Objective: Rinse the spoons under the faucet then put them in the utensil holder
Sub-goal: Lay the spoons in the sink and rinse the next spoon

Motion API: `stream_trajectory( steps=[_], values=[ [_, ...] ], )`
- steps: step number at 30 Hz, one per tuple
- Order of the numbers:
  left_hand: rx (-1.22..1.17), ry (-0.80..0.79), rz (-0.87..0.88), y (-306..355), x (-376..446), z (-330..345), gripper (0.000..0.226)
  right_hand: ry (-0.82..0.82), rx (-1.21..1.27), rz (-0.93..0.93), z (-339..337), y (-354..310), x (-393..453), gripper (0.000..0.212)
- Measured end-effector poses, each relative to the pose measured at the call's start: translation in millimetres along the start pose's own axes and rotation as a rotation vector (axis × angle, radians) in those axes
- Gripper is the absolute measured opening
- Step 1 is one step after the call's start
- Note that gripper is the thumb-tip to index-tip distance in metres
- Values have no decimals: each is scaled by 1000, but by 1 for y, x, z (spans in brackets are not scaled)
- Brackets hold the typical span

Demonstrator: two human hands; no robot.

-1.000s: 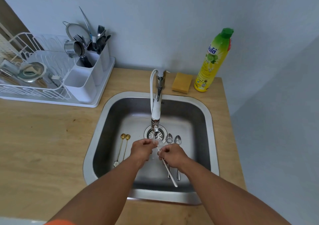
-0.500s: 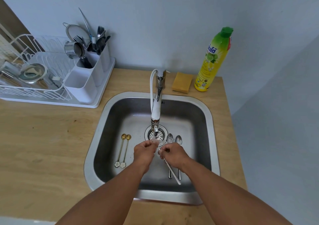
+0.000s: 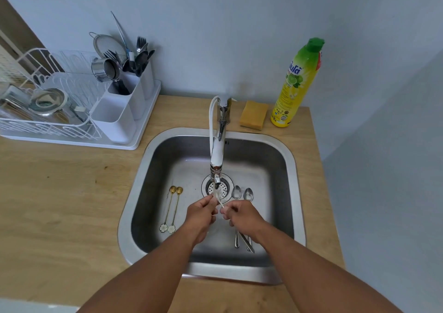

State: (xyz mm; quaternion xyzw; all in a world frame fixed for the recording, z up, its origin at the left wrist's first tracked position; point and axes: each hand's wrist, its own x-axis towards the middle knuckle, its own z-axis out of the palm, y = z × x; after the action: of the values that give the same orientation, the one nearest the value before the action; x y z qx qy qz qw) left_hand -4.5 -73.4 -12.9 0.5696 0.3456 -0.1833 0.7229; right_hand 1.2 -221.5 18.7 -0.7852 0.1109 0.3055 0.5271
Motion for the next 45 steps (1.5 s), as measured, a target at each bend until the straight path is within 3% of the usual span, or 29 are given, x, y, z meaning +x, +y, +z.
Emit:
stream_trajectory(
  steps=[8, 17, 23, 26, 29, 33, 45],
  values=[
    [-98, -91, -82, 2, -1, -5, 19, -116, 37, 26, -8, 2, -5, 24],
    [-265, -68, -123, 12, 2, 2, 34, -95, 39, -63, -1, -6, -4, 25],
    [-160, 42, -180, 17, 0, 0, 28, -17, -51, -86, 3, 2, -3, 28],
    [-156, 2, -151, 12, -2, 0, 18, 13, -71, -66, 2, 5, -4, 29],
    [-184, -27, -101, 3, -4, 1, 13, -8, 24, -16, -1, 4, -7, 29],
    [-208, -36, -46, -1, -6, 4, 22, -88, 260, 76, -1, -3, -10, 26],
    [-283, -58, -95, 9, 0, 10, 27, -131, 322, 33, 0, -5, -11, 25]
  ],
)
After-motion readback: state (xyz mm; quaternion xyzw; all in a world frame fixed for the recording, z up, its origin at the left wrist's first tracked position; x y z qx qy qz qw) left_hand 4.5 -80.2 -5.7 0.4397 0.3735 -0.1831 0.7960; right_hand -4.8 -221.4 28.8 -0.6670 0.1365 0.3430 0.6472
